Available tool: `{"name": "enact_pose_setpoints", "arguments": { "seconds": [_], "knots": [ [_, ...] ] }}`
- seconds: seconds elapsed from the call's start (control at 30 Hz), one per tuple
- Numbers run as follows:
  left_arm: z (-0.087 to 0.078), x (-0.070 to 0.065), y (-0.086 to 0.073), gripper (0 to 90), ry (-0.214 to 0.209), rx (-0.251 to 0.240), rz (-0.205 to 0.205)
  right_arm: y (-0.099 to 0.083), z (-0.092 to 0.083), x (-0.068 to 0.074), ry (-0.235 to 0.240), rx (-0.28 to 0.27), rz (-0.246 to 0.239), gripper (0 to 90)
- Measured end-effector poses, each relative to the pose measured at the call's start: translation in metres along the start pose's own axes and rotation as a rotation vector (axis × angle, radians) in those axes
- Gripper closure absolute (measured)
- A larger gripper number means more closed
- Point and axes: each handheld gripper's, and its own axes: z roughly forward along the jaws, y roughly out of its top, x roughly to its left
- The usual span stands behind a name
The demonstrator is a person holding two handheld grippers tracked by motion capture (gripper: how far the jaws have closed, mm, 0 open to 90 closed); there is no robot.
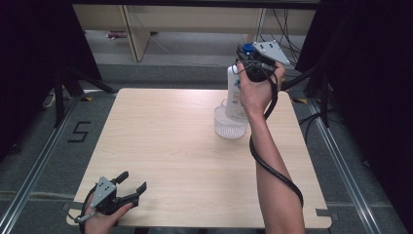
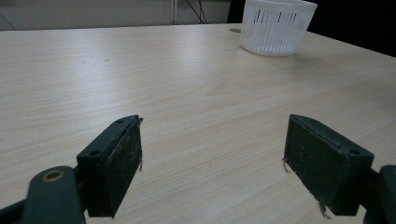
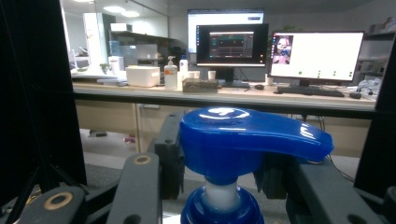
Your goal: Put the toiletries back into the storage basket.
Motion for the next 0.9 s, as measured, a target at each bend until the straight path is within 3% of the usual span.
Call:
{"name": "enact_pose_setpoints", "arguments": {
  "seconds": [0.17,0.9],
  "knots": [
    [0.000,-0.001,0.000,18.6,0.003,0.011,0.009,-0.003,0.004,0.001,0.017,0.012,0.019,60.1],
    [0.000,0.000,0.000,18.5,0.002,0.001,0.002,-0.014,0.020,0.007,0.046,0.031,0.006,60.1]
  ]
}}
